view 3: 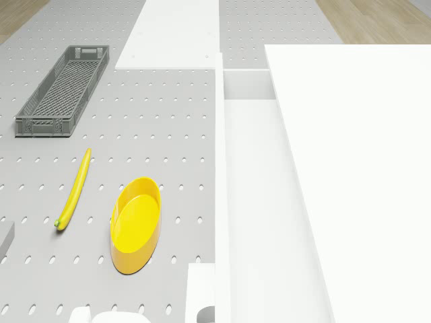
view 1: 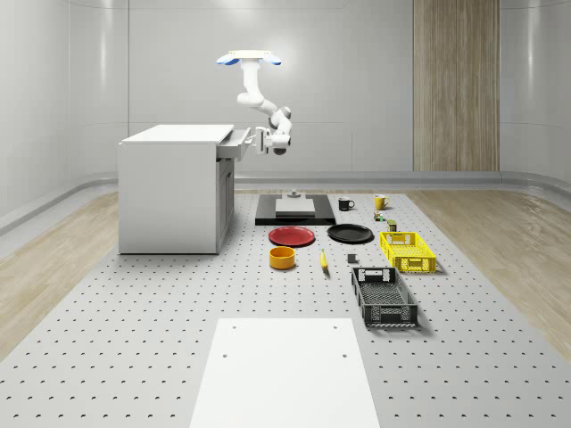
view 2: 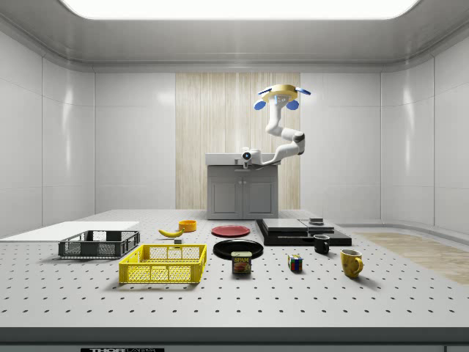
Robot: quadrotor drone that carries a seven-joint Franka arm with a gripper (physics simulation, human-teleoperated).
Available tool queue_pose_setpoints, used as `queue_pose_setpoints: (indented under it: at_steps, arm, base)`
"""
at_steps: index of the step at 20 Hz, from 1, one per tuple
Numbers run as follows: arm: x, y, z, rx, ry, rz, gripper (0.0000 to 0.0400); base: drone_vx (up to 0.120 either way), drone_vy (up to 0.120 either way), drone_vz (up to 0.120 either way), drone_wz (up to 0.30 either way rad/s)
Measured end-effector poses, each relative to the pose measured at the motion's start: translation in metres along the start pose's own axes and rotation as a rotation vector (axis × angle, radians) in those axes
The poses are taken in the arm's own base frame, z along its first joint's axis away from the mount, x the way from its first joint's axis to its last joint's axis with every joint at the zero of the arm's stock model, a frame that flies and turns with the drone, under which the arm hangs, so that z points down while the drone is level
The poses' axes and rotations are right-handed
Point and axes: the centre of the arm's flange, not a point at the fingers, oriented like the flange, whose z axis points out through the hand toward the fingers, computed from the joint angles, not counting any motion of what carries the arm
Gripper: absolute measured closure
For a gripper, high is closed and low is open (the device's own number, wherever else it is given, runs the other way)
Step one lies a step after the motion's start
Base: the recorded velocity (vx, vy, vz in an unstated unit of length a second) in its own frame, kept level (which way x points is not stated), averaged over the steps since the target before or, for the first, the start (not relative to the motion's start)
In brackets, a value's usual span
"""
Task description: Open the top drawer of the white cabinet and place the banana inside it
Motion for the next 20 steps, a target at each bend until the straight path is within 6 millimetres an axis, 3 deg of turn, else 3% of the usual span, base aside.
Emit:
queue_pose_setpoints:
  at_steps: [4,6,11,12,13,16,20]
  arm:
    - [0.0,0.0,-0.023,0.002,-0.002,0.004,0.0273]
    - [-0.007,-0.002,-0.036,-0.004,0.003,0.042,0.0212]
    - [0.0,0.0,-0.064,-0.002,0.002,0.001,0.0246]
    - [0.008,0.003,-0.068,-0.002,0.003,-0.008,0.0237]
    - [-0.001,0.0,-0.075,0.0,0.005,0.032,0.0207]
    - [-0.001,-0.001,-0.088,0.003,0.001,0.028,0.0098]
    - [0.0,-0.001,-0.099,0.004,-0.003,0.025,0.0036]
  base:
    - [0.0,0.0,0.0,0.0]
    - [0.0,0.0,0.0,0.0]
    - [0.0,0.0,0.0,0.0]
    - [0.0,0.0,0.0,0.0]
    - [0.0,0.0,0.0,0.0]
    - [0.0,0.08,0.0,0.0]
    - [0.0,0.12,0.0,0.0]
